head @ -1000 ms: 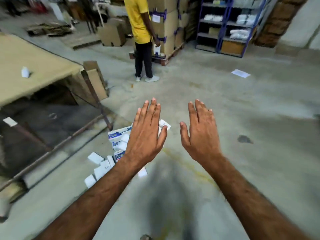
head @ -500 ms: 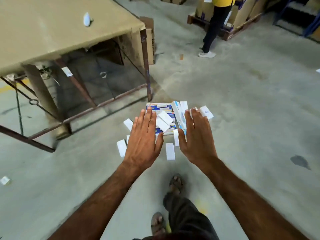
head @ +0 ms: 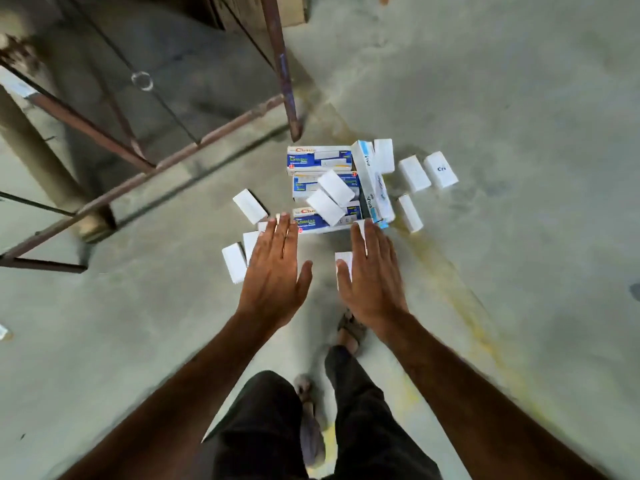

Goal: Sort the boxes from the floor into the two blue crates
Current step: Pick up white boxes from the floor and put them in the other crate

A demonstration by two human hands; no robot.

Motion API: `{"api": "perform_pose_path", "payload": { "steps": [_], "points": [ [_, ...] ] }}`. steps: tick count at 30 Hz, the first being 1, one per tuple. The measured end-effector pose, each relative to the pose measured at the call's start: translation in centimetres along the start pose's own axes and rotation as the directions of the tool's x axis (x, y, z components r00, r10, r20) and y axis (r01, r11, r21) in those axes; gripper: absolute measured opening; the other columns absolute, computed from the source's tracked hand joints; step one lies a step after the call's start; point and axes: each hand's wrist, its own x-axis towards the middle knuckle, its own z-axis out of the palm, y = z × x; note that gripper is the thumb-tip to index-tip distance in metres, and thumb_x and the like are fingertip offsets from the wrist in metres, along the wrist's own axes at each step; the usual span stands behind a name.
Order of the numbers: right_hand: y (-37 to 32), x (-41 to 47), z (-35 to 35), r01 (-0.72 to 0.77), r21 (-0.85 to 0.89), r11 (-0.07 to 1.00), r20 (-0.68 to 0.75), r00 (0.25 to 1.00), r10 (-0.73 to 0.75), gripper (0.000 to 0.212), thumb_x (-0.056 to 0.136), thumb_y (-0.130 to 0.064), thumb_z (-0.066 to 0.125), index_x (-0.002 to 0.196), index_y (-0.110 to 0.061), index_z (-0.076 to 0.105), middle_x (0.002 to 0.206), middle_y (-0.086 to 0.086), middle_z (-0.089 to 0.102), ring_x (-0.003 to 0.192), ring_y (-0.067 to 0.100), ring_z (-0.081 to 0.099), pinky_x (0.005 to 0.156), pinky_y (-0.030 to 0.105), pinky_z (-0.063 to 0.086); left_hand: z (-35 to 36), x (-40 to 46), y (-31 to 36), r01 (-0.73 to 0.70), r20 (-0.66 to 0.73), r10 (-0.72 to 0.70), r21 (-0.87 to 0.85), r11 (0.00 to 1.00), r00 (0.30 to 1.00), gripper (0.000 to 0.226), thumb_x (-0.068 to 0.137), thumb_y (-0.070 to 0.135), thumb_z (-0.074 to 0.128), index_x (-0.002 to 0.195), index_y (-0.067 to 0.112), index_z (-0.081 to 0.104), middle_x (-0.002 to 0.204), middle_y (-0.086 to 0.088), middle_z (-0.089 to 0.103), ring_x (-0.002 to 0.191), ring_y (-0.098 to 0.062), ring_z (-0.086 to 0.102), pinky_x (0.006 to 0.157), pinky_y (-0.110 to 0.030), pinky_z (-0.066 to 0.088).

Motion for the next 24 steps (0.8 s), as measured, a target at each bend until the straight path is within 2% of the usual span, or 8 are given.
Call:
{"api": "perform_pose_path", "payload": {
  "steps": [6, 10, 16, 20, 24],
  "points": [
    [4.8, 3.5, 12.7, -0.098, -0.066, 0.993, 0.147, 0.983, 0.107, 0.072, 0.099, -0.037, 0.054, 0.158, -0.003, 0.030, 0.162, 0.022, 0.031, 0.151, 0.036, 0.029, 0.125, 0.046, 0.024, 11.9, 6.1, -4.7, 0.062, 0.149, -0.055, -0.039, 0.997, 0.987, 0.078, 0.104, 0.040, 0.045, 0.162, 0.002, 0.010, 0.171, -0.015, 0.002, 0.159, -0.029, 0.001, 0.129, -0.041, 0.006],
    [8.0, 5.7, 21.8, -0.159, -0.103, 0.982, 0.254, 0.950, 0.181, 0.074, 0.101, -0.039, 0.051, 0.161, -0.005, 0.023, 0.165, 0.023, 0.024, 0.154, 0.035, 0.022, 0.124, 0.046, 0.023, 20.5, 10.0, -8.8, 0.115, 0.243, -0.102, -0.042, 0.992, 0.965, 0.080, 0.104, 0.042, 0.046, 0.163, 0.004, 0.007, 0.171, -0.015, -0.005, 0.159, -0.031, -0.001, 0.129, -0.043, 0.007],
    [11.8, 9.9, 35.0, -0.232, -0.082, 0.969, 0.288, 0.926, 0.246, 0.075, 0.103, -0.038, 0.049, 0.162, -0.006, 0.017, 0.168, 0.021, 0.015, 0.156, 0.035, 0.015, 0.126, 0.045, 0.018, 33.0, 14.6, -15.7, 0.173, 0.336, -0.151, -0.037, 0.984, 0.930, 0.081, 0.105, 0.046, 0.046, 0.163, 0.006, 0.006, 0.171, -0.014, -0.006, 0.158, -0.032, -0.001, 0.128, -0.049, 0.012],
    [13.5, 12.7, 42.4, -0.220, -0.094, 0.971, 0.308, 0.921, 0.238, 0.074, 0.103, -0.037, 0.049, 0.162, -0.005, 0.018, 0.167, 0.023, 0.017, 0.156, 0.035, 0.014, 0.126, 0.045, 0.018, 40.0, 15.9, -19.6, 0.194, 0.399, -0.169, -0.025, 0.981, 0.901, 0.082, 0.105, 0.048, 0.044, 0.163, 0.007, 0.004, 0.171, -0.016, -0.007, 0.158, -0.033, -0.001, 0.128, -0.050, 0.013],
    [12.5, 16.0, 49.4, -0.185, -0.004, 0.983, 0.338, 0.925, 0.175, 0.075, 0.103, -0.038, 0.049, 0.163, -0.008, 0.015, 0.169, 0.019, 0.015, 0.156, 0.033, 0.014, 0.126, 0.044, 0.016, 45.4, 16.9, -24.3, 0.286, 0.380, -0.255, -0.027, 0.958, 0.889, 0.083, 0.103, 0.048, 0.050, 0.162, 0.005, 0.010, 0.171, -0.018, 0.001, 0.157, -0.037, 0.006, 0.127, -0.049, 0.015]
  ]
}}
